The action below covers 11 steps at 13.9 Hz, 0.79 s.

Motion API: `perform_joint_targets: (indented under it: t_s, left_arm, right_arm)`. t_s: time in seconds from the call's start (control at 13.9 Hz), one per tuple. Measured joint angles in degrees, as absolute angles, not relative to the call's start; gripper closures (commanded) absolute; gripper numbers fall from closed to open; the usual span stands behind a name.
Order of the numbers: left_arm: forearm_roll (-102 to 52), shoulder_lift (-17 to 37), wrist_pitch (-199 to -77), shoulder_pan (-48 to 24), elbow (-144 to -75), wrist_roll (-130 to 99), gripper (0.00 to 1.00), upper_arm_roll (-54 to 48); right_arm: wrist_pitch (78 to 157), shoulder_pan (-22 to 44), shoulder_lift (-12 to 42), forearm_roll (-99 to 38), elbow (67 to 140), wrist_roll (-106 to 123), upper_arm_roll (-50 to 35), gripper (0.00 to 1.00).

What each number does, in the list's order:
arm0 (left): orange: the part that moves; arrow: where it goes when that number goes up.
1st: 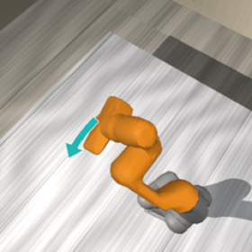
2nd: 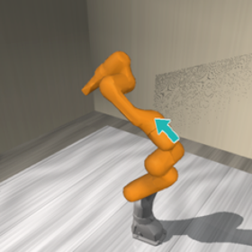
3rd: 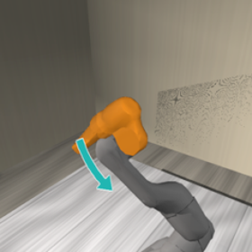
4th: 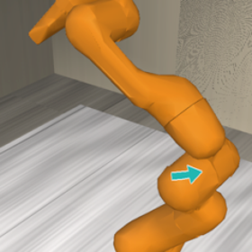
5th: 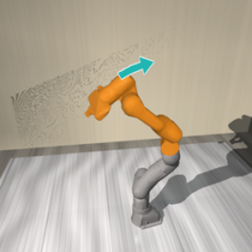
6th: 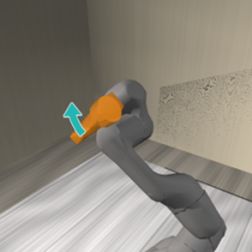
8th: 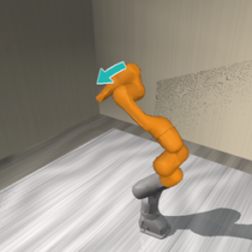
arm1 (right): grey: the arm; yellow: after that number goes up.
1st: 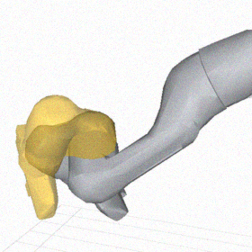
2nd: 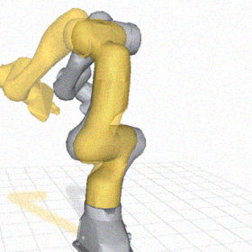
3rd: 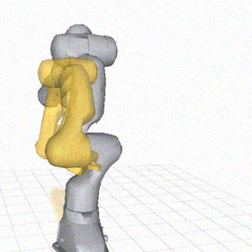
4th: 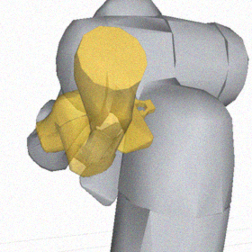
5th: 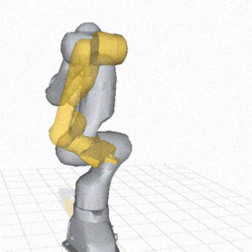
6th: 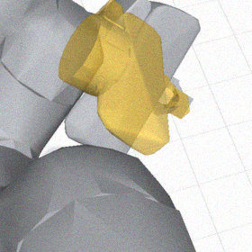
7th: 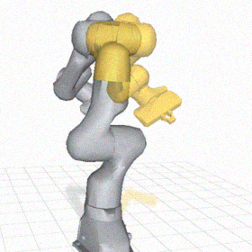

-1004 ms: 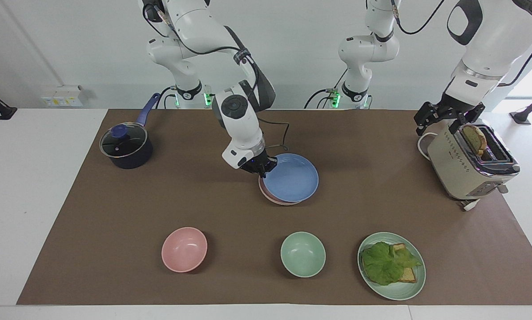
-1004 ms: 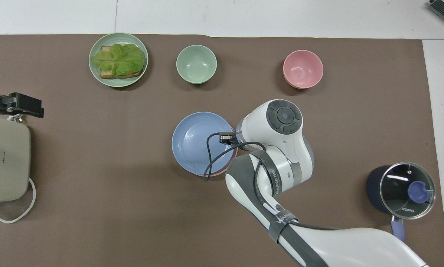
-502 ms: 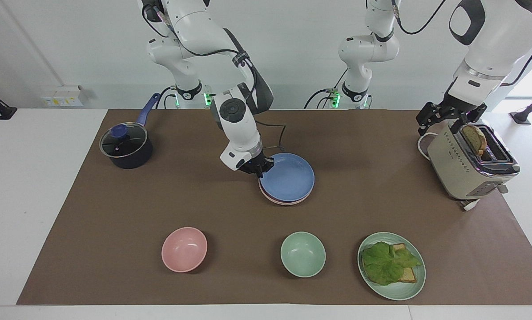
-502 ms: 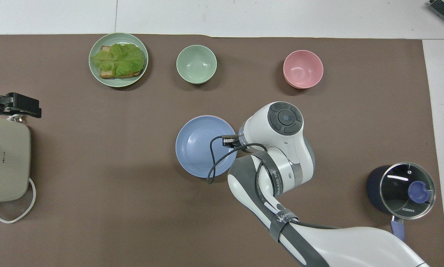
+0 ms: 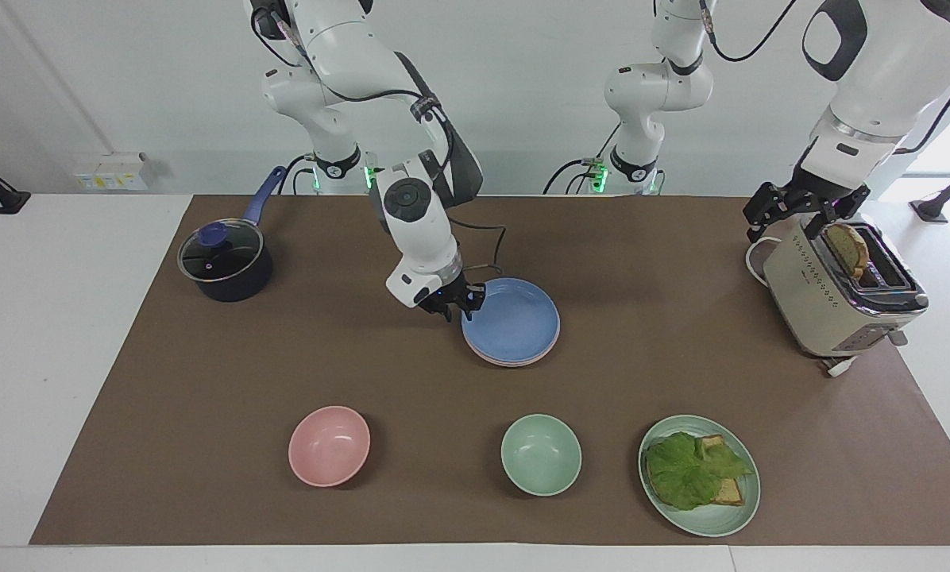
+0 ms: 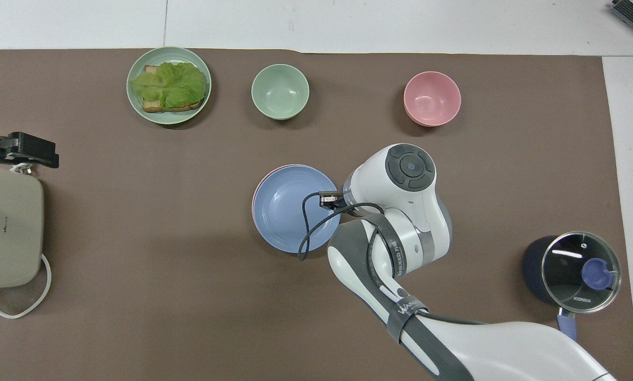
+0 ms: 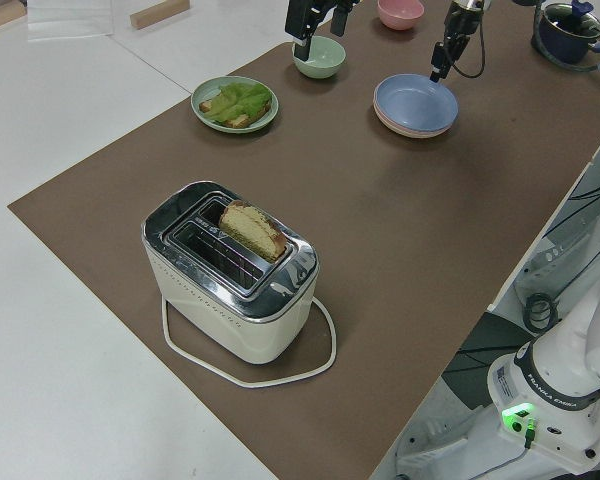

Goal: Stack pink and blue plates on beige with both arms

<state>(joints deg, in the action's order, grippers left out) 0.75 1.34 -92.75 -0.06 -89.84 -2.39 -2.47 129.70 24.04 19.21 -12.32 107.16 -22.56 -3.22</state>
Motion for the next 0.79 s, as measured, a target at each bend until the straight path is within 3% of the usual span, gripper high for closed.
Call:
perform_joint_targets:
  t_s: [0.36,0.79]
  left_arm:
    - [0.75,1.34,-92.75,-0.06,-89.84,-2.39,0.0,-2.47]
    - [0.75,1.34,-92.75,-0.06,-89.84,-2.39,0.0,-2.47]
  right_arm:
    - [128.55,18.84,15.32,-9.92,105.44,-22.3,-2.35,0.0]
    - [118.36,12.77,7.95,-1.68,103.75,-22.15,-2.18,0.0]
